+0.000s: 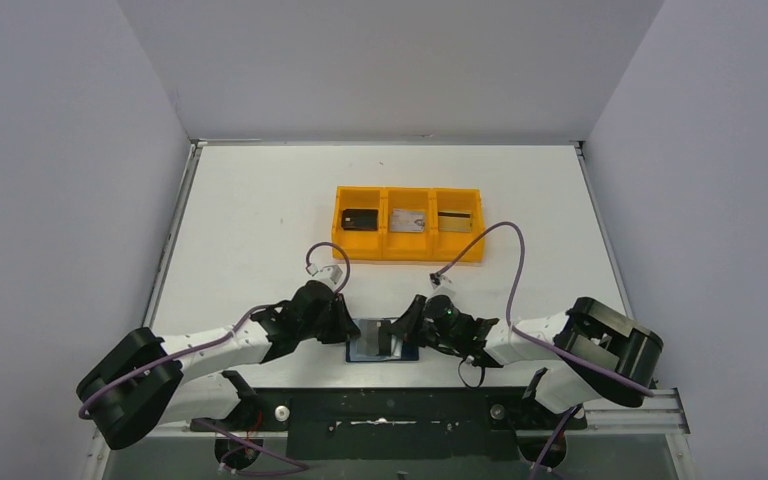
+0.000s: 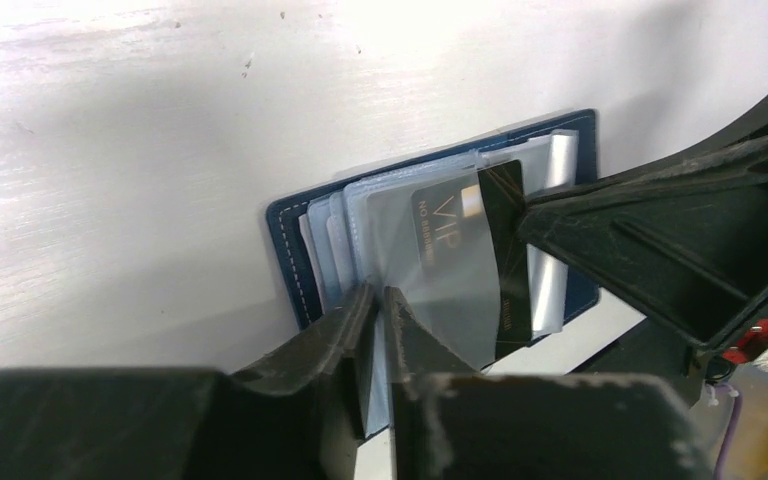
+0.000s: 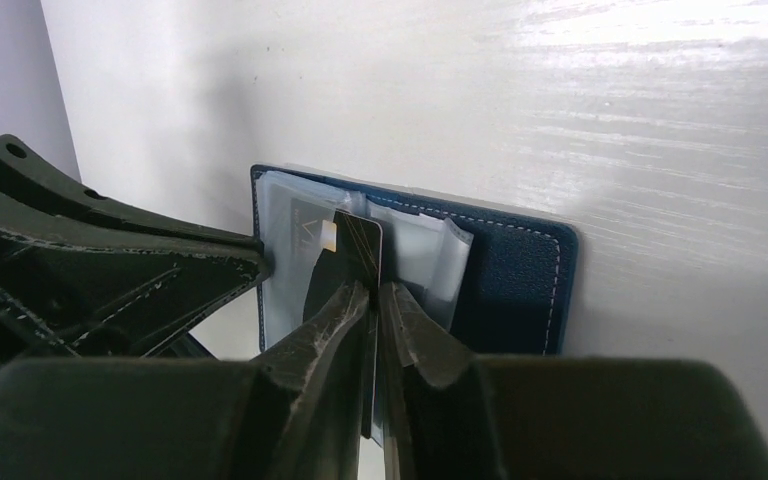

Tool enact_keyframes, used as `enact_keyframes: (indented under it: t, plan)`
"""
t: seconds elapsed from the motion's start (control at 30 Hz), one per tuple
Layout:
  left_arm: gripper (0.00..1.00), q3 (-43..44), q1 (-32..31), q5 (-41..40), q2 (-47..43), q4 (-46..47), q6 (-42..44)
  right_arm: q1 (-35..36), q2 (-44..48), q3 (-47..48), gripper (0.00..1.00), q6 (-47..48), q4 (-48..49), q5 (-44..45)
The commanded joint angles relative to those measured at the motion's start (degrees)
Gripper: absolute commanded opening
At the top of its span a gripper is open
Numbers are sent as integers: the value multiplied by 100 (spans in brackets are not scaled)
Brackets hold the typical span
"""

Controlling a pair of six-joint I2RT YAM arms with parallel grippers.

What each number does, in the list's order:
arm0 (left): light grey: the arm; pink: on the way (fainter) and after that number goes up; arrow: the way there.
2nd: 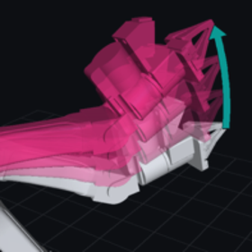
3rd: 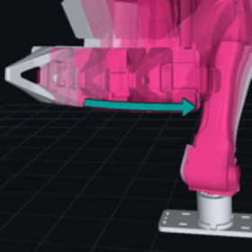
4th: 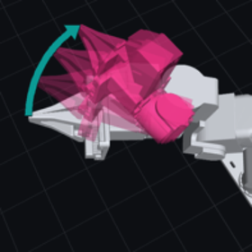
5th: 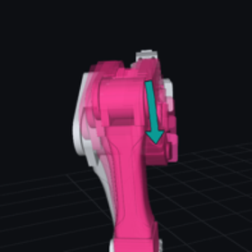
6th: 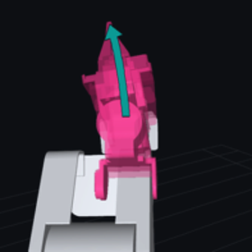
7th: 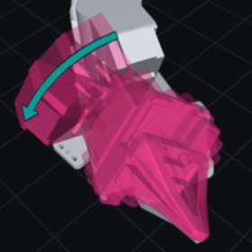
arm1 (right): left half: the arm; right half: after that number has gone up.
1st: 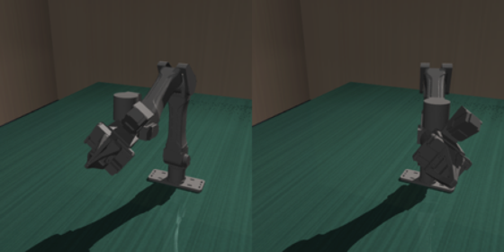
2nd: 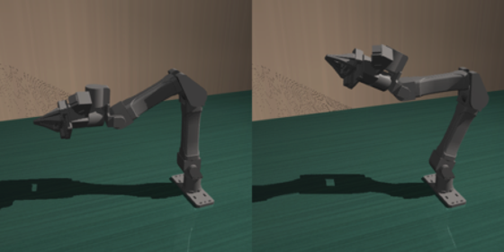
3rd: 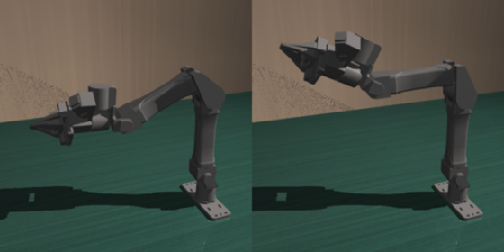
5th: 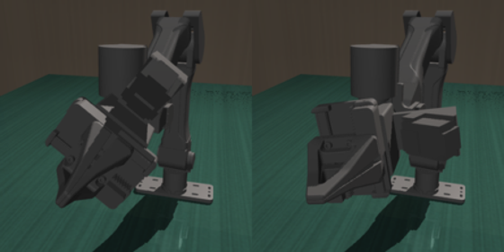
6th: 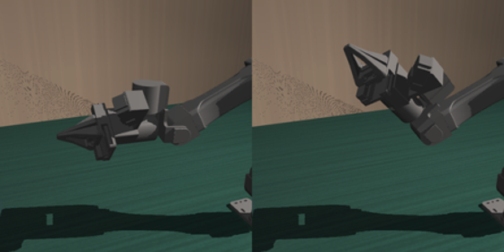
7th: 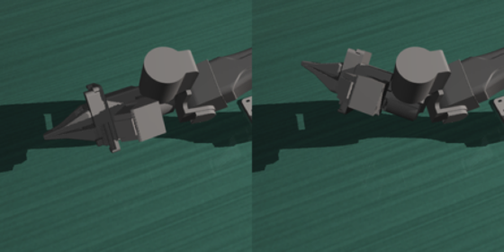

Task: Take the credit cards out of the card holder

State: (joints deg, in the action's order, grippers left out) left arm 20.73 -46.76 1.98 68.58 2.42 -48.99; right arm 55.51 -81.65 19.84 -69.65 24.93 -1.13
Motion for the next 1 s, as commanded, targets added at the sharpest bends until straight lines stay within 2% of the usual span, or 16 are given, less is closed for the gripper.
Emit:
enact_keyframes:
  t: [0.0,0.1,0.2,0.4,0.5,0.73,0.97]
  plan:
    - [16,195,-8,-103,171,-476,303,78,-131,28,15,-46,191,101]
    - [27,339,-8,-153,172,-637,363,72,-121,-18,23,-179,-17,272]
    - [37,485,-8,-191,59,-753,381,78,-67,36,25,-168,-355,417]
    - [42,1036,-14,-442,-58,-1234,564,82,-74,24,25,-154,-381,403]
    - [42,1230,-18,-315,-161,-1169,609,83,-95,16,25,-138,-354,407]
    - [42,1020,-24,567,-63,-179,402,82,-42,-64,26,-242,-339,478]
    - [25,293,-87,669,261,265,-172,79,-45,-200,28,-374,-41,438]
